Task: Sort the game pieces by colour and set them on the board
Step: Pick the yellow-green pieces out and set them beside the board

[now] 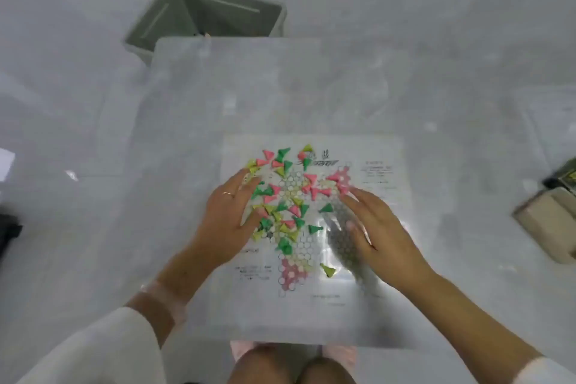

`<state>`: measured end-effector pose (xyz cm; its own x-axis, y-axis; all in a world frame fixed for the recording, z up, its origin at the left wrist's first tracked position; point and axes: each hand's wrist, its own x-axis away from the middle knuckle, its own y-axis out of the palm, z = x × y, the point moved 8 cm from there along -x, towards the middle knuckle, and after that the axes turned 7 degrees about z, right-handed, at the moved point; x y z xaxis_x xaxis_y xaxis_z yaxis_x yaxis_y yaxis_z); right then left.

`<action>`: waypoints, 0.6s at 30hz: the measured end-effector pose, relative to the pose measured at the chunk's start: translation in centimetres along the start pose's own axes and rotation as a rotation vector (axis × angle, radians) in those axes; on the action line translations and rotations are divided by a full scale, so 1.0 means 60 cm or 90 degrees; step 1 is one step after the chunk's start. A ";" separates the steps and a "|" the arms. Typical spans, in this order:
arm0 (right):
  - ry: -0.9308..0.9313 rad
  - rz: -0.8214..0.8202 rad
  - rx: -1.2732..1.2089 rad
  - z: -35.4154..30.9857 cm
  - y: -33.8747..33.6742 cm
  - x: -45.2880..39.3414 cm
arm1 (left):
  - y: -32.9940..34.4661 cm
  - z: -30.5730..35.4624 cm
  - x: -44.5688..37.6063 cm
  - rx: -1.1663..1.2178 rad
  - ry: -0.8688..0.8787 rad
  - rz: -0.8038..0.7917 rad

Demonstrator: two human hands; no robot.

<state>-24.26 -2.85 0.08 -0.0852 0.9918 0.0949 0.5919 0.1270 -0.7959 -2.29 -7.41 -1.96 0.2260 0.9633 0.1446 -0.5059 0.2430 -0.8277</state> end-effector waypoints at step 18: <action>-0.185 0.139 -0.059 0.035 0.150 0.003 | 0.112 -0.102 0.049 -0.040 0.097 0.247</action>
<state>-20.65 -1.53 -8.32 -0.1652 0.9526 -0.2556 0.6899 -0.0736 -0.7201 0.10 -3.64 -10.40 0.1514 0.9531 -0.2622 -0.5264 -0.1467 -0.8375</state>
